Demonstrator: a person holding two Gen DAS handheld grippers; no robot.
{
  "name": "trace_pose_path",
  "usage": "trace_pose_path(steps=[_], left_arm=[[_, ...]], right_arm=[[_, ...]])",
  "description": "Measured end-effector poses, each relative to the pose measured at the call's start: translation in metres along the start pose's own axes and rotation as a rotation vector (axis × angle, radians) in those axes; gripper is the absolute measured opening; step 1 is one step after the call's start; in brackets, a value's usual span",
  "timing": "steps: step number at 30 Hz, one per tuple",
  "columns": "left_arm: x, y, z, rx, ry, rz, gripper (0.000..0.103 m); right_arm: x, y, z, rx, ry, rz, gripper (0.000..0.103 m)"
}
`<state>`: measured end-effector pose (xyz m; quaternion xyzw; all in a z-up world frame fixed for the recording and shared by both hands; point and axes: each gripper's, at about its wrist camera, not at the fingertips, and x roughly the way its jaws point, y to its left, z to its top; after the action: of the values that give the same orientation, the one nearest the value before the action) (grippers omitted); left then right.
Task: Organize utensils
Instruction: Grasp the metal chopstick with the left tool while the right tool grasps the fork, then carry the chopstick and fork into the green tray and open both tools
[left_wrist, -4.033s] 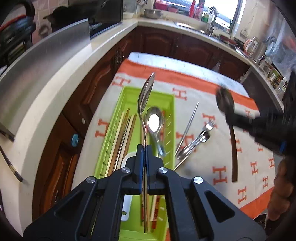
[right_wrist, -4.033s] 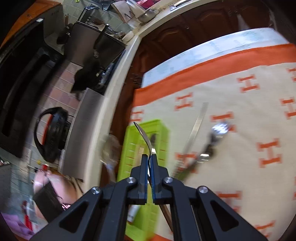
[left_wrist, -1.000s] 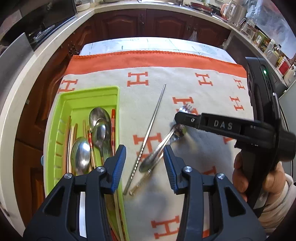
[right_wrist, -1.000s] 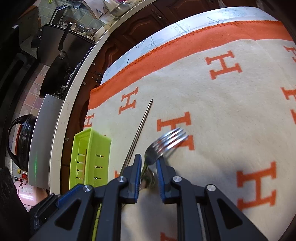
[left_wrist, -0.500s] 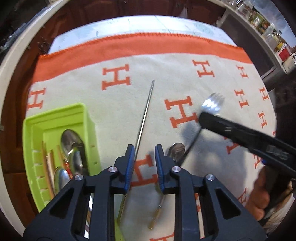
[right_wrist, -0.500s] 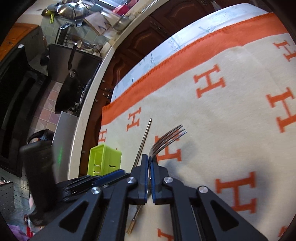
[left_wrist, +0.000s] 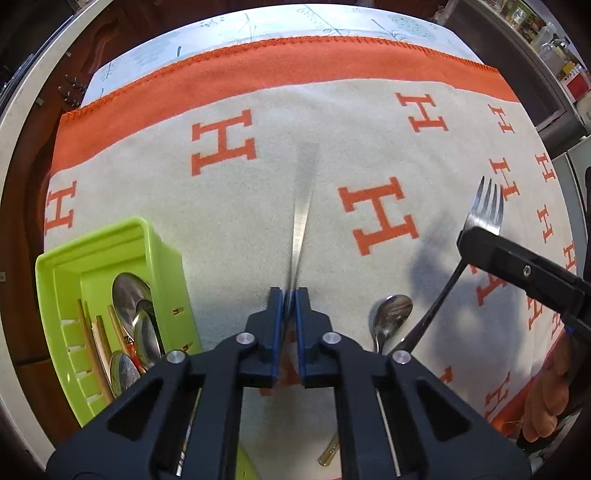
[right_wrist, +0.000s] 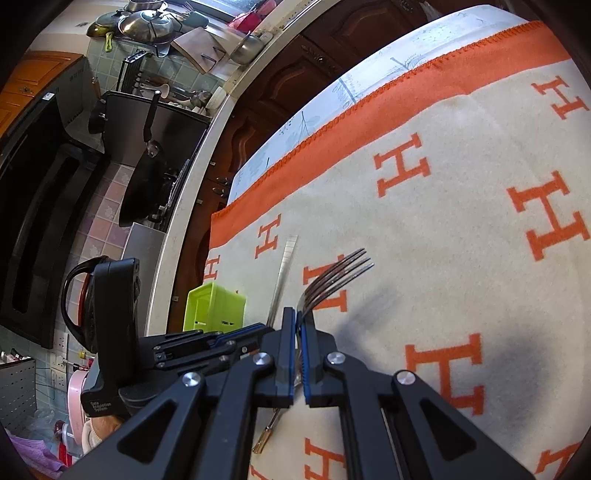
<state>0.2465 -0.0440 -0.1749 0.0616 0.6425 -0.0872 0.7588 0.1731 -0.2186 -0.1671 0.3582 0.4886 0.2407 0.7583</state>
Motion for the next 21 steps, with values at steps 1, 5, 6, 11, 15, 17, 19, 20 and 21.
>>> trace_pose_path(steps=[1,5,6,11,15,17,19,20,21], left_arm=[[0.001,0.0,0.0,-0.013,-0.002,-0.002,0.003],[-0.004,0.0,-0.008,-0.066,-0.021,-0.026,0.003],[-0.008,0.0,-0.01,-0.077,-0.028,-0.04,0.003],[-0.041,0.006,-0.025,-0.11,-0.078,-0.095,0.003],[-0.076,0.017,-0.047,-0.135,-0.123,-0.12,0.003],[-0.093,0.026,-0.06,-0.15,-0.145,-0.122,0.003],[-0.109,0.038,-0.075,-0.174,-0.165,-0.11,0.003],[-0.117,0.046,-0.083,-0.19,-0.176,-0.101,0.003],[-0.122,0.054,-0.091,-0.205,-0.184,-0.094,0.003]], right_arm=[[-0.001,0.0,0.0,-0.001,0.0,0.002,0.002],[-0.007,0.005,-0.002,-0.015,-0.003,0.015,0.002],[-0.009,0.006,-0.002,-0.017,-0.003,0.021,0.002],[-0.018,0.026,-0.007,-0.049,0.001,0.045,0.002],[-0.026,0.053,-0.012,-0.098,0.003,0.074,0.002],[-0.029,0.073,-0.017,-0.138,0.007,0.094,0.002],[-0.03,0.09,-0.022,-0.176,0.016,0.109,0.002],[-0.028,0.101,-0.026,-0.202,0.027,0.117,0.002],[-0.025,0.111,-0.03,-0.226,0.036,0.122,0.002]])
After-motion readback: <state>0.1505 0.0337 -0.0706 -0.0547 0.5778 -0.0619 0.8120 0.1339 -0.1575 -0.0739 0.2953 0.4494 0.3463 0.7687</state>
